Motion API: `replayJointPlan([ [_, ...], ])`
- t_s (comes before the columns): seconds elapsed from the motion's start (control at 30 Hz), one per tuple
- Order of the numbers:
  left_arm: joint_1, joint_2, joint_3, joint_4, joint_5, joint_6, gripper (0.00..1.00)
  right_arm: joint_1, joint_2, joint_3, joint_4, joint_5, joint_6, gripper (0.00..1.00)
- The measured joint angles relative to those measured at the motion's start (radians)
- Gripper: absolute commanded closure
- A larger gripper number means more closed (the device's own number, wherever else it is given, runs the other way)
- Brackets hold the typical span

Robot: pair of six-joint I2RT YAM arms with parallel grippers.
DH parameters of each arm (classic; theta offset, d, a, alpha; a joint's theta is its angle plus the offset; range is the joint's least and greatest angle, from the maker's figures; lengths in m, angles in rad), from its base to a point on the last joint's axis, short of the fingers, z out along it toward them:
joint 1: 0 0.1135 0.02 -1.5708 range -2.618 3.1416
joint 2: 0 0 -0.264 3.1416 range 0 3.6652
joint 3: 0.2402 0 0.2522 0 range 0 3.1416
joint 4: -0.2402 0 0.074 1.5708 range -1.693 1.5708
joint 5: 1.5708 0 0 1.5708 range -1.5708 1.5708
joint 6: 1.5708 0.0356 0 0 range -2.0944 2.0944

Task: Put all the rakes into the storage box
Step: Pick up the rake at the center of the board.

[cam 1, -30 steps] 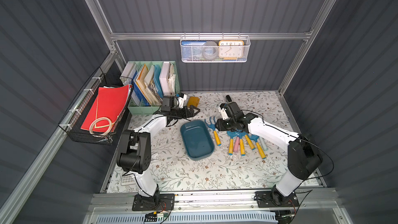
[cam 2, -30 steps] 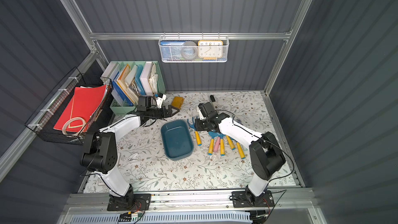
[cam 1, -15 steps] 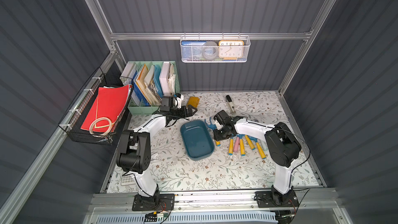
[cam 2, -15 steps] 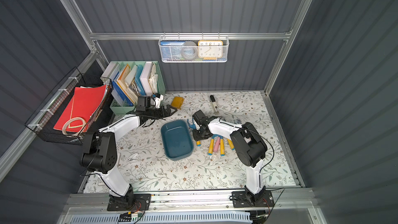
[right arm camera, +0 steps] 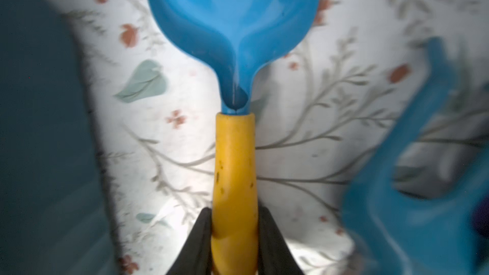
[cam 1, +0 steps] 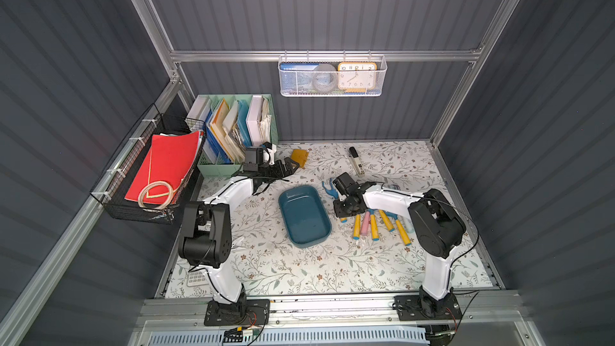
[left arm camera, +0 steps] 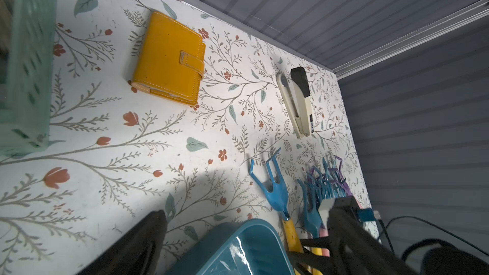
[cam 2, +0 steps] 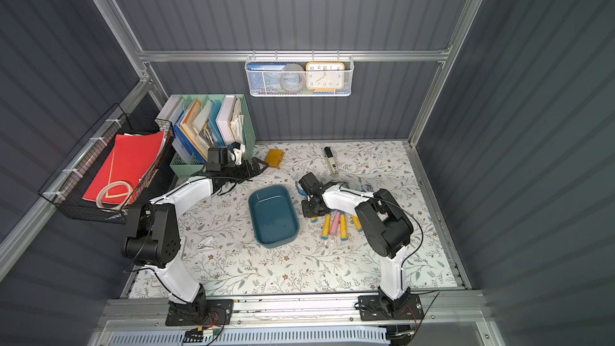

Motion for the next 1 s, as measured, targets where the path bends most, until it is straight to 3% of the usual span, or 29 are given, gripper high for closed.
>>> replayJointPlan([
  [0.27,0.000,0.019,0.017,0.001,0.180,-0.002,0.00,-0.068,-0.167,0.003,0.102,-0.114,0.038,1.00],
  [0.43,0.000,0.025,0.026,0.002,0.272,0.002,0.02,-0.037,-0.161,0.071,0.132,-0.227,0.036,1.00],
  [0.7,0.000,0.025,0.026,0.020,0.342,-0.003,0.06,0.066,-0.075,0.214,0.061,-0.301,-0.045,1.00],
  [0.77,0.000,0.025,0.026,0.020,0.342,-0.004,0.14,0.082,-0.074,0.215,0.043,-0.317,-0.063,1.00],
  [0.9,0.000,0.026,0.026,0.012,0.333,-0.007,0.63,0.092,-0.074,0.211,0.010,-0.333,-0.084,1.00],
  [1.0,0.002,0.032,0.026,-0.008,0.334,-0.018,0.82,0.095,-0.079,0.189,0.007,-0.329,-0.101,1.00],
])
